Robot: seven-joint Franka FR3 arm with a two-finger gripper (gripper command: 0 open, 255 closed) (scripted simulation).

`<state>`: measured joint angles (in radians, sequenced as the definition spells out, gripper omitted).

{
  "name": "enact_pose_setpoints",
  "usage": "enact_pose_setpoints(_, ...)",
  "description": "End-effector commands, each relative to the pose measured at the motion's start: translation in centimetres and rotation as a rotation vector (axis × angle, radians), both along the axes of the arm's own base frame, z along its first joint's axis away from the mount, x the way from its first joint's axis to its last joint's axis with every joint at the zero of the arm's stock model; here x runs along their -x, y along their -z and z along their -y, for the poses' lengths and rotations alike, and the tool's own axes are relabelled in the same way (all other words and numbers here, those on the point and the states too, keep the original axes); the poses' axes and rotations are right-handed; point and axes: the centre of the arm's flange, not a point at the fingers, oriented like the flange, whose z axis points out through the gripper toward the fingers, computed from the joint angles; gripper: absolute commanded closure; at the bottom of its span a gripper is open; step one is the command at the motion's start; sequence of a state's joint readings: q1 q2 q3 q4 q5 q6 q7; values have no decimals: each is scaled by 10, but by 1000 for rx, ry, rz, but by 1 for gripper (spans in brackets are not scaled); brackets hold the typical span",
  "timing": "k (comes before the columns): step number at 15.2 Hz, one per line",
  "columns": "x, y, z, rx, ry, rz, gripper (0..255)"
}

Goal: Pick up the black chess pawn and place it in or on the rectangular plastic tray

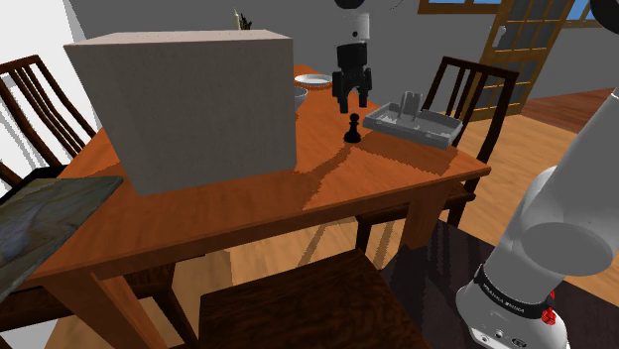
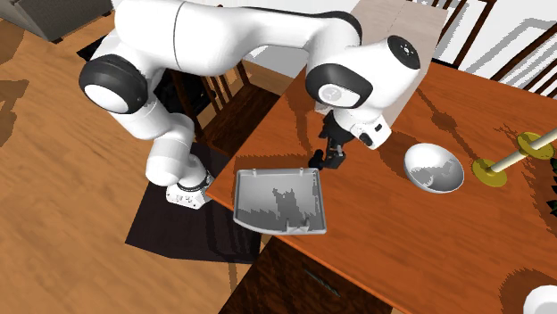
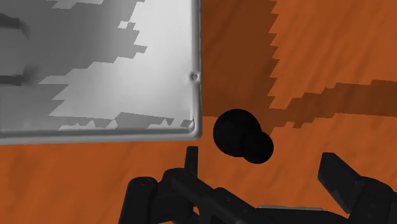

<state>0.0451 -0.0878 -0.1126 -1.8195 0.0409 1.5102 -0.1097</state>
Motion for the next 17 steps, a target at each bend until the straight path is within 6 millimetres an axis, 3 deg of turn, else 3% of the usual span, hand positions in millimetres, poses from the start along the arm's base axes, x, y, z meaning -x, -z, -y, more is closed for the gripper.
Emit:
enact_pose_setpoints(1, -6, 11, -2, -6, -7, -11, 0)
enact_pose_setpoints(7, 1, 39, -4, -6, -7, -11, 0)
enact_pose_setpoints(14, 0, 39, -4, -6, -7, -11, 0)
enact_pose_setpoints(15, 0, 39, -4, -6, -7, -11, 255)
enact_pose_setpoints(17, 1, 39, -4, -6, -7, -11, 255)
